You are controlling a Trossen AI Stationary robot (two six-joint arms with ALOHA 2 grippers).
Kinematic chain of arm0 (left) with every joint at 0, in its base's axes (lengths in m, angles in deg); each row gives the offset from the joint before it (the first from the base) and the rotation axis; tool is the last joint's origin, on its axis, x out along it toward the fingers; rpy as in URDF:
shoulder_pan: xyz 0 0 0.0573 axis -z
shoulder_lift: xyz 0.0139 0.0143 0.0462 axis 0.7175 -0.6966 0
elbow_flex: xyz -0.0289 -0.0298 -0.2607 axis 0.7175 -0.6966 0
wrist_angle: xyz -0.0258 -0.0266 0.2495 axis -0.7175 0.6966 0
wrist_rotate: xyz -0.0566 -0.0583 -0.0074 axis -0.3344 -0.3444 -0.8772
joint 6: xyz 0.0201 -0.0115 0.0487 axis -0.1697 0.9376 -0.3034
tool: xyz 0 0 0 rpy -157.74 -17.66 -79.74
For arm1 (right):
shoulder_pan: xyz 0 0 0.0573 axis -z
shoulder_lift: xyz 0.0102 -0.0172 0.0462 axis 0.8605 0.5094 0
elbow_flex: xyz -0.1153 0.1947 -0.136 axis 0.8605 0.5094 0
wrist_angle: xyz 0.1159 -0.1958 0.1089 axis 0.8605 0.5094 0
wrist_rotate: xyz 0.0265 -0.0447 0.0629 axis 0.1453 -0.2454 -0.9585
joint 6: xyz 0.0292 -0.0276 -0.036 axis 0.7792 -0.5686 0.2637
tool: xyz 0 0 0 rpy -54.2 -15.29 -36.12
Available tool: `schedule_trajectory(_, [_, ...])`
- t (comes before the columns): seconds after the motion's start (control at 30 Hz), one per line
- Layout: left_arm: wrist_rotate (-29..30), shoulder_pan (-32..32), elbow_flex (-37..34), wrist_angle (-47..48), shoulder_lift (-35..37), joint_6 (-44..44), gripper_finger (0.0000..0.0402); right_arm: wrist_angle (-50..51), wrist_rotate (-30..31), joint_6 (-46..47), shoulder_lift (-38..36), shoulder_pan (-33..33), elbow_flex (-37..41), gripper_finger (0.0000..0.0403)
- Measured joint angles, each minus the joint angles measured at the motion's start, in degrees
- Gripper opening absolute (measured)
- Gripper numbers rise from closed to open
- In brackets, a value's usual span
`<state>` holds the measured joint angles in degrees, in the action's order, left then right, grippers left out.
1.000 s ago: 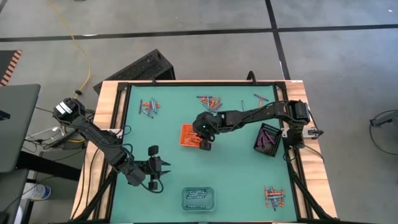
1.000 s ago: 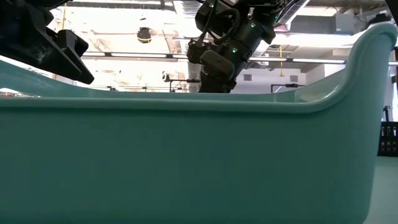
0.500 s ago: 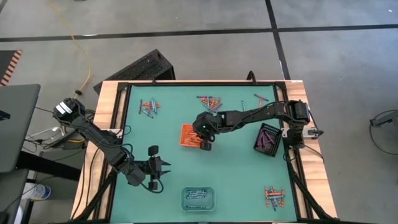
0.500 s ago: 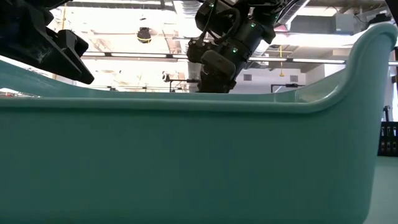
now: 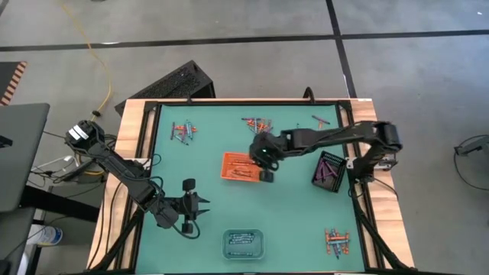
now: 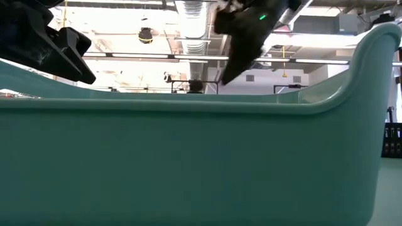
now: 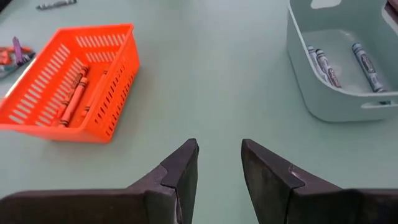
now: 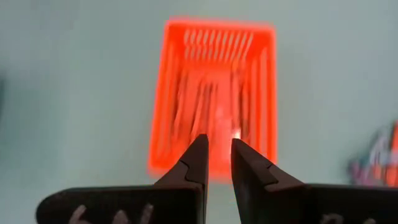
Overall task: Sort crayons
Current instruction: Put the blue crayon into the blue bin
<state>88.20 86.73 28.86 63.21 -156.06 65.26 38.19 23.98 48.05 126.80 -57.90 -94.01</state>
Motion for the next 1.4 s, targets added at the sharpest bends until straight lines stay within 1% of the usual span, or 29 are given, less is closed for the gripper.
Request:
schedule_trajectory(0.13, [0.0,-0.4,0.0,-0.1,0.0,-3.4,0.0114,12.1,0.0,4.5,-4.9,-2.7,0.0,0.0064])
schedule_trajectory(0.27, [0.1,-1.8,0.0,-0.2,0.0,-6.3,0.0114,22.5,-1.0,11.2,-8.5,-7.1,0.0,0.0064])
schedule_trajectory(0.37, [0.1,-3.2,0.0,-0.3,0.0,-9.2,0.0114,28.4,-1.7,17.0,-10.0,-11.3,0.0,0.0064])
schedule_trajectory(0.47, [0.1,-4.8,0.0,-0.7,0.0,-12.7,0.0114,31.6,-1.3,21.2,-10.5,-14.8,0.0,0.0064])
schedule_trajectory(0.5, [0.0,-5.4,0.0,-0.8,0.0,-13.9,0.0114,32.4,-0.1,22.2,-10.5,-15.7,0.0,0.0064])
schedule_trajectory(0.57, [-0.5,-6.7,0.0,-1.4,0.0,-16.2,0.0114,33.4,4.8,24.2,-10.3,-17.0,0.2,0.0064])
schedule_trajectory(0.63, [-1.7,-8.0,0.0,-2.2,0.0,-17.9,0.0114,33.8,9.7,25.9,-10.3,-17.2,1.3,0.0064])
schedule_trajectory(0.67, [-2.7,-8.7,0.0,-2.5,0.0,-18.7,0.0114,34.1,11.1,26.6,-10.3,-16.8,1.9,0.0064])
schedule_trajectory(0.83, [-7.4,-11.5,0.0,-3.1,0.0,-21.1,0.0114,34.1,11.8,27.2,-10.4,-11.3,6.2,0.0064])
schedule_trajectory(1.03, [-8.7,-13.7,0.0,-3.8,0.0,-23.1,0.0114,31.6,11.8,24.4,-10.4,0.5,11.6,0.0064])
schedule_trajectory(1.17, [-8.9,-14.4,0.0,-3.8,0.0,-23.4,0.0114,24.8,10.6,19.1,-10.4,10.1,13.8,0.0064])
schedule_trajectory(1.27, [-10.2,-14.8,0.0,-3.7,0.0,-23.3,0.0114,20.6,9.9,15.8,-10.3,16.8,14.4,0.0064])
schedule_trajectory(1.4, [-10.6,-14.9,0.0,-3.6,0.0,-22.9,0.0114,14.3,8.4,14.0,-10.3,24.7,15.1,0.0064])
